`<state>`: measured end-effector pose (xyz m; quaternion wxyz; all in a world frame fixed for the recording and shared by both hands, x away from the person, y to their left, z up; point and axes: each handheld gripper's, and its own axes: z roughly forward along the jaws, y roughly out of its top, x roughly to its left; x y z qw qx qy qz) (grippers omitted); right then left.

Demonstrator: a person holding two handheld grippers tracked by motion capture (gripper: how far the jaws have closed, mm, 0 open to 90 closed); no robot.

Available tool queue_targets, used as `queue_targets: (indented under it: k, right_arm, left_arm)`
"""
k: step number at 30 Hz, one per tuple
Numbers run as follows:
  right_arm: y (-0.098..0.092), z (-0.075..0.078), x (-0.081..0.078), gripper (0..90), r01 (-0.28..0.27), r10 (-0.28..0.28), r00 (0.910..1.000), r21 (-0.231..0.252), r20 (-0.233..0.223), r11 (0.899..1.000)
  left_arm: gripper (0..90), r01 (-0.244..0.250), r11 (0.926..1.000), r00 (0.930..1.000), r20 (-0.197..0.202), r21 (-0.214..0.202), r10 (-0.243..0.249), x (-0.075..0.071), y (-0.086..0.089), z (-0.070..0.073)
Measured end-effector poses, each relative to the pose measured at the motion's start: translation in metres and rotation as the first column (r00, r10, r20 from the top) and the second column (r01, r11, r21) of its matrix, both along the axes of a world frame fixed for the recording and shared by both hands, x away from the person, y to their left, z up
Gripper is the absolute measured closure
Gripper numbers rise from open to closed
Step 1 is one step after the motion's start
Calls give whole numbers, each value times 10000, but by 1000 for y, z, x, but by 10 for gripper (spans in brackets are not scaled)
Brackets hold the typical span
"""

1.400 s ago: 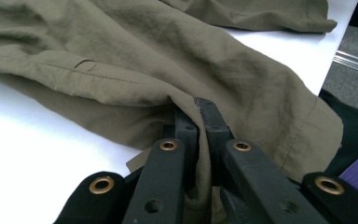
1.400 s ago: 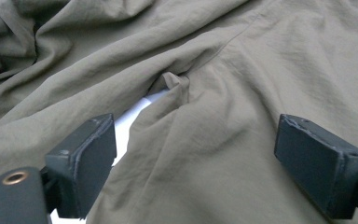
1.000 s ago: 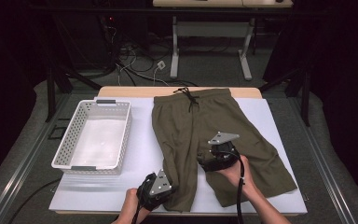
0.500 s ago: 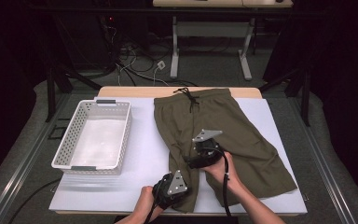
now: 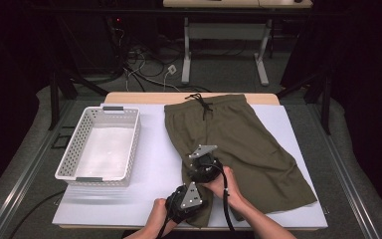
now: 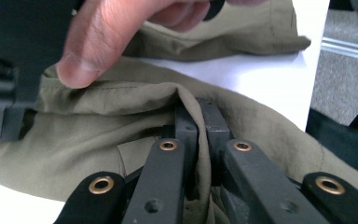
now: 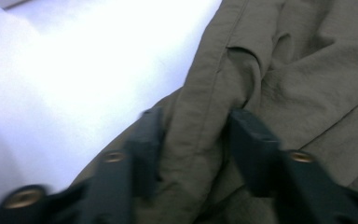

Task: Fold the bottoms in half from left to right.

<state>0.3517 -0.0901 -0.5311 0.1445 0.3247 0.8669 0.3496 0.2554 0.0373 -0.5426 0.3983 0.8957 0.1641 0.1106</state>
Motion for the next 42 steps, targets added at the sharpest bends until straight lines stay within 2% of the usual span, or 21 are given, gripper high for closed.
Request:
queue_targets:
  k: [3,7,9,10,12,13,14,16,19,21,23,26,30,33,39,42]
  right_arm:
    - [-1,0,-2,832,-51,53,9999,-98,150,9999]
    - [-4,1,-3,876,110,-106,9994,-116,325,9999]
    - [-6,3,-4,878,184,-183,9988,-10,447,9998]
    - [-7,4,-4,878,248,-248,9986,16,475,9997]
    - [-12,8,-5,878,343,-351,9977,143,577,9993]
    - [-14,9,-5,878,357,-368,9975,180,607,9992]
    - [-17,12,-6,878,445,-462,9969,278,638,9986]
    - [-22,15,-7,877,510,-537,9960,397,714,9979]
    - [-30,20,-7,876,659,-698,9946,522,770,9965]
    - [-35,23,-7,876,739,-787,9935,599,825,9955]
    - [-39,25,-7,876,842,-901,9923,708,849,9939]
    - [-46,28,-6,876,911,-982,9914,822,869,9925]
    - [-53,30,-7,876,986,-1058,9912,904,792,9910]
    - [-57,32,-6,877,1045,-1120,9906,940,781,9901]
    - [-64,36,-5,884,1203,-1282,9875,881,914,9888]
    - [-71,38,-5,884,1386,-1475,9842,923,976,9860]
  left_arm:
    - [883,-32,9998,10000,37,-218,33,1,2,3]
    - [851,-27,9988,10000,42,-480,29,1,6,8]
    - [762,47,9986,10000,-37,-535,-49,1,7,11]
    - [683,194,9986,9997,-114,-483,-200,1,8,13]
    - [493,275,9989,9996,-14,-373,-276,-3,10,17]
    - [433,372,9989,9993,-79,-267,-374,-4,13,19]
    - [379,309,9989,9995,-102,-347,-313,-5,16,20]
    - [328,379,9983,9990,-208,-451,-389,-6,23,24]
    - [231,39,9988,10000,-63,-485,-42,-5,33,28]
    - [175,-9,9987,9998,-179,-514,0,-2,40,29]
    - [154,-162,9982,9998,-146,-583,153,0,45,30]
    - [111,-338,9983,9990,-317,-481,323,3,52,30]
    - [82,-618,9980,9977,-298,-146,613,5,60,26]
    - [67,-757,9971,9962,-426,90,760,6,67,23]
    - [38,-892,9960,9949,-471,69,895,3,83,20]
    - [26,-1184,9928,9919,-440,207,1192,4,91,16]
